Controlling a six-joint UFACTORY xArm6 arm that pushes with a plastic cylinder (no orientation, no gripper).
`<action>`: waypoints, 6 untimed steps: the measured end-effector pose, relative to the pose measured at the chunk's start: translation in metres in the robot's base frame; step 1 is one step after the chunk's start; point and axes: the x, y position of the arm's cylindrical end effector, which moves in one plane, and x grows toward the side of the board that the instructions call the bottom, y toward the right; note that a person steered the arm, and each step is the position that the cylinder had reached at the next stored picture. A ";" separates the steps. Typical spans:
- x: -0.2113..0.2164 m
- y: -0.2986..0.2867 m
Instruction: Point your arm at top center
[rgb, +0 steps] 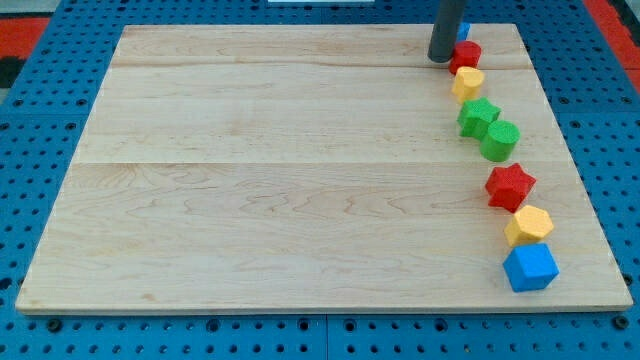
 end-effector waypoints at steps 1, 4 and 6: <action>-0.012 -0.042; -0.064 -0.119; -0.064 -0.137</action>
